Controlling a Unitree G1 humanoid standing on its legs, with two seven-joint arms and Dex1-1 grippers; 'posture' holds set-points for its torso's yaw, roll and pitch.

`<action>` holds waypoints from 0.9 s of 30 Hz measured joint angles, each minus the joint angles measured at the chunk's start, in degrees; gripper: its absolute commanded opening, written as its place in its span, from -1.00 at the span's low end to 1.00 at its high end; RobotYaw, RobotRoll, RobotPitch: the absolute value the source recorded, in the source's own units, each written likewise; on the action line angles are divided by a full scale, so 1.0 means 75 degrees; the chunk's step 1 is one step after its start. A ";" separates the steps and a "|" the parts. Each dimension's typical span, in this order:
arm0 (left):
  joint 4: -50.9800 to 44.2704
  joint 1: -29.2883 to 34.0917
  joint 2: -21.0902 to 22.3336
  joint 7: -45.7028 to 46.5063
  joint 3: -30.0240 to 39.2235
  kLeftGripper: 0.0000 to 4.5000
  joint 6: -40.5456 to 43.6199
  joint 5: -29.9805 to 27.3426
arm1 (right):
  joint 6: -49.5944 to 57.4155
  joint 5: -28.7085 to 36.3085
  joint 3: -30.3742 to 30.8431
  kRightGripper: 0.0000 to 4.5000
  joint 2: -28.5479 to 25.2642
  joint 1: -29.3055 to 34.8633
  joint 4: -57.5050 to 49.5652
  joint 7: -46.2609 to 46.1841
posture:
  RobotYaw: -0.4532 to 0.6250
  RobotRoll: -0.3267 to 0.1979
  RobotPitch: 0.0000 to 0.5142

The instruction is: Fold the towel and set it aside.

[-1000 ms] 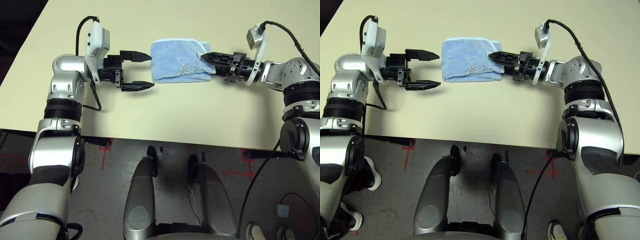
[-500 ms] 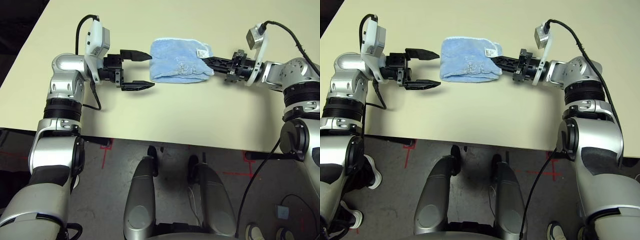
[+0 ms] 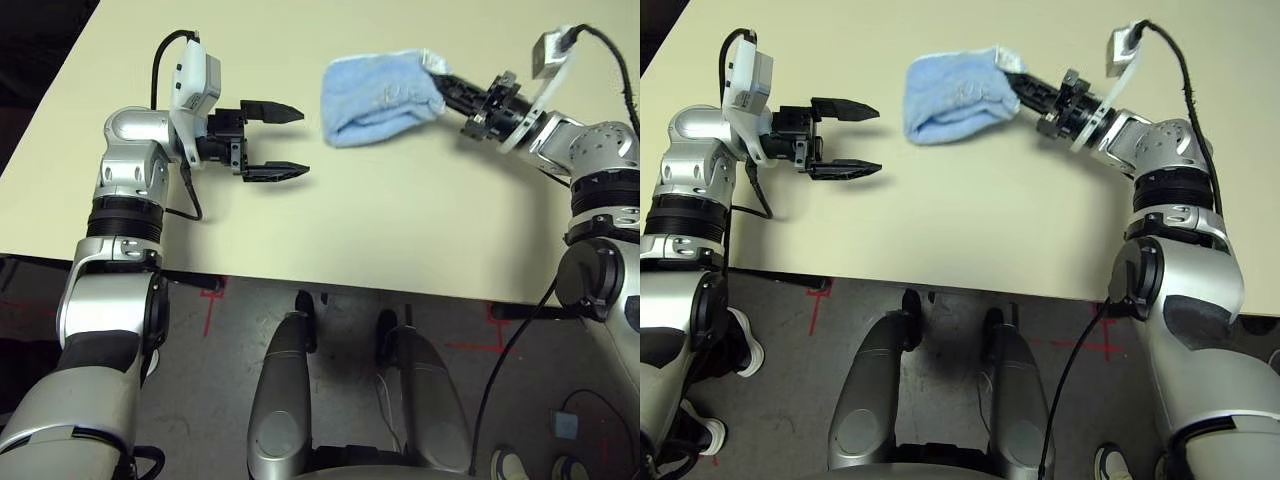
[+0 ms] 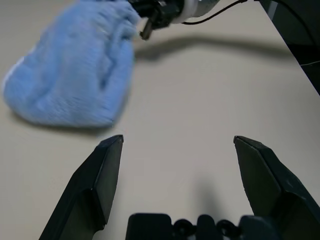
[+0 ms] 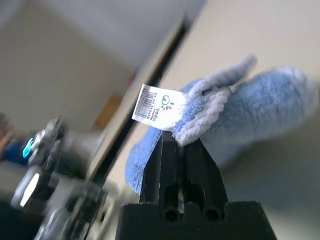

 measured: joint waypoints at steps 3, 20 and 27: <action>0.0095 -0.0028 -0.0030 0.0002 -0.0037 1.00 -0.0003 0.0008 | -0.1521 -0.0039 -0.0261 -0.98 -0.0101 -0.0470 0.0300 -0.0517 | -0.12 0.25 0.41; 0.0563 -0.0329 -0.0111 0.0028 -0.0173 1.00 -0.0165 0.0067 | -0.6067 -0.1288 -0.0131 -0.98 -0.0698 -0.0021 0.1793 -0.3746 | -0.14 0.25 0.40; 0.0563 -0.0328 -0.0110 0.0027 -0.0179 1.00 -0.0164 0.0069 | -0.6117 -0.1285 -0.0149 -0.98 -0.0809 0.0021 0.1886 -0.3796 | -0.14 0.25 0.39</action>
